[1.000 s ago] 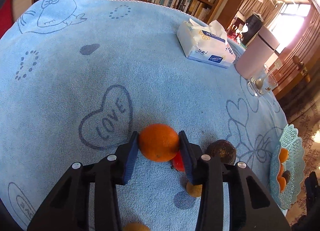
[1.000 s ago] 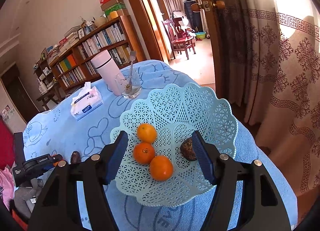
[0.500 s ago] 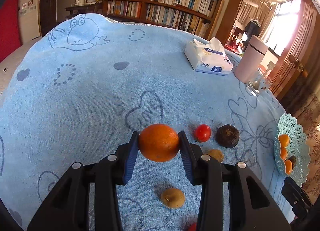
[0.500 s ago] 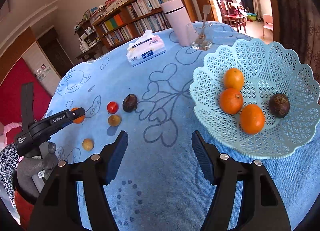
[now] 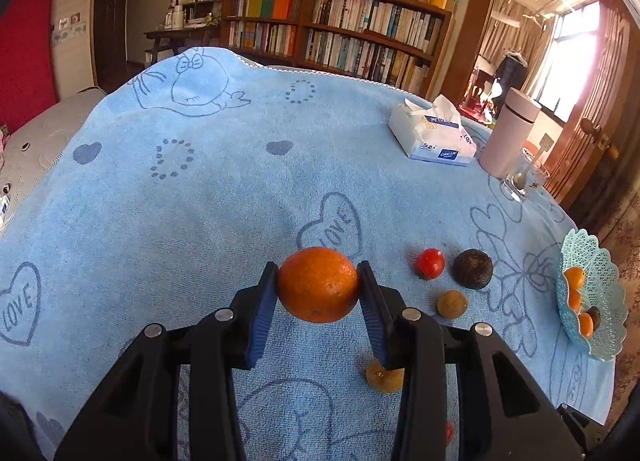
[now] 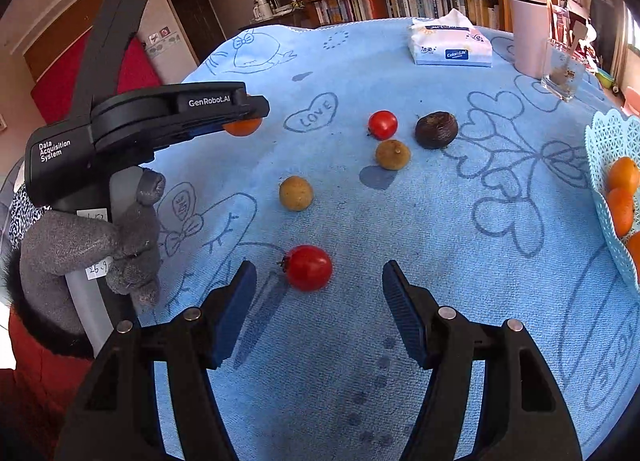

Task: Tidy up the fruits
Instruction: 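Grasp the red tomato with the right tool while the left tool holds its orange, then carry the red tomato into the mint-green basket and open the right tool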

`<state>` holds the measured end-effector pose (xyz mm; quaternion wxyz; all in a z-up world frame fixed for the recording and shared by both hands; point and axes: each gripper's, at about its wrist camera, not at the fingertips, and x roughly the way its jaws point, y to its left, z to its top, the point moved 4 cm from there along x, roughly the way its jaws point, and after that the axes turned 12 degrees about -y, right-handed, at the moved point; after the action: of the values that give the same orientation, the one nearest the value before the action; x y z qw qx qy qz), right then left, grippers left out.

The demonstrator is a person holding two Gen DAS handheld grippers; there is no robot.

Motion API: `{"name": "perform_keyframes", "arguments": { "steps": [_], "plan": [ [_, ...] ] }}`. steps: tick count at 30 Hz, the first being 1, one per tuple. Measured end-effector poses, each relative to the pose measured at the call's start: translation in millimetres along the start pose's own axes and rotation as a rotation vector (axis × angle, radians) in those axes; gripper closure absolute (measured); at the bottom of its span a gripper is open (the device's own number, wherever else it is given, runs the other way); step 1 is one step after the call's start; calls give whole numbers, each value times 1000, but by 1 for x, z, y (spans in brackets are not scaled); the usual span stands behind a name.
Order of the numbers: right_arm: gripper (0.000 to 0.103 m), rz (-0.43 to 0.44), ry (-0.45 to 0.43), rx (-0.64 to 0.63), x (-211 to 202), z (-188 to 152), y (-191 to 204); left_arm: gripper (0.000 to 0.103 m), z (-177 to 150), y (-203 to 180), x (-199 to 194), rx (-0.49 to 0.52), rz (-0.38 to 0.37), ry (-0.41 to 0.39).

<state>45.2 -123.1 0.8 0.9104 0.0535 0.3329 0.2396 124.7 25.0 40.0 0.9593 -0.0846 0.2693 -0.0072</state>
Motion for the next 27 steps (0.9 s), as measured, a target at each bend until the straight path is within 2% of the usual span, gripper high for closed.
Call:
{"name": "perform_keyframes", "arguments": {
  "steps": [5,11,16,18,27],
  "plan": [
    [55,6,46,-29,18,-2,12,62,-3,4,-2,-5,-4,-4],
    [66,-35,72,-39,34,-5,12,62,-6,5,-5,22,8,-24],
    [68,-64,63,-56,34,-7,15,62,-10,5,-6,32,11,-28],
    [72,-74,59,-58,34,-7,15,62,-12,5,-7,34,10,-26],
    [72,-70,29,2,23,0,8,62,-17,0,-10,75,23,-36]
  ]
}}
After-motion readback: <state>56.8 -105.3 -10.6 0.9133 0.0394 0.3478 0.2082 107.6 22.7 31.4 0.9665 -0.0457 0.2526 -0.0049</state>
